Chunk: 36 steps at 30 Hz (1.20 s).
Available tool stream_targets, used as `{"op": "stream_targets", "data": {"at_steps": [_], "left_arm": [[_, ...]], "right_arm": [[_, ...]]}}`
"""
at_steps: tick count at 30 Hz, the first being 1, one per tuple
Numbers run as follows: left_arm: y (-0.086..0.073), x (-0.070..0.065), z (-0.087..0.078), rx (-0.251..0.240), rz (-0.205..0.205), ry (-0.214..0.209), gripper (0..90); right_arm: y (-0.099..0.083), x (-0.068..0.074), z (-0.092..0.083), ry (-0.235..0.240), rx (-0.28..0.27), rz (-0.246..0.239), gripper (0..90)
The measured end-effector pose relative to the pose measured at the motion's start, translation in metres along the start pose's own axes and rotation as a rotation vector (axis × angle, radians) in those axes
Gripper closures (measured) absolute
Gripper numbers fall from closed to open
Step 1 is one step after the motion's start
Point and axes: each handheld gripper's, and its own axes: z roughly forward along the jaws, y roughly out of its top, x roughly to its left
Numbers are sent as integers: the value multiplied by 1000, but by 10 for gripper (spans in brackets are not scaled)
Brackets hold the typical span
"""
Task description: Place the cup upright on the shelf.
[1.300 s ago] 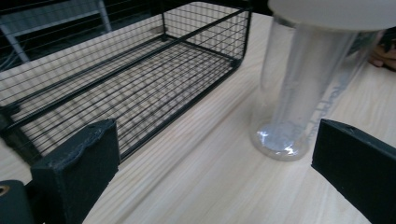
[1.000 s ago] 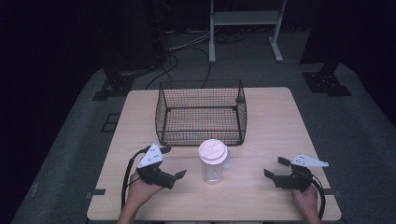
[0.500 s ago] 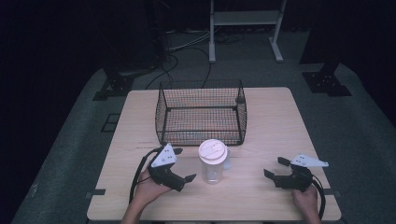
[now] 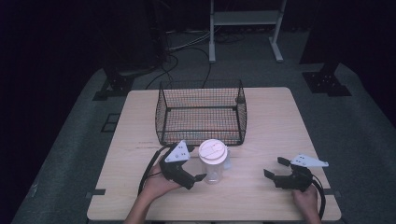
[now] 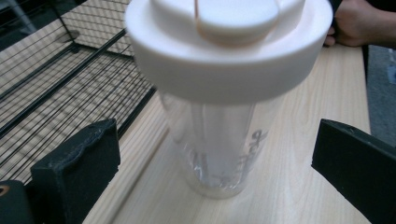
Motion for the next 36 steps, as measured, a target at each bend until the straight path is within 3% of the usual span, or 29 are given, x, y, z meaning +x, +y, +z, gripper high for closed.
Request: {"op": "stream_targets", "data": {"at_steps": [7,16,25,36], "left_arm": [[12,5,13,17,-6,-49,1],[24,6,27,44,-3,-77,2],[33,7,34,94,3,-62,4],[40,9,33,146,8,-95,121]], "right_arm": [[0,0,0,5,1,-2,129],[0,0,0,8,3,-5,129],[0,0,0,11,3,-5,129],[0,0,0,12,3,-2,129]]}}
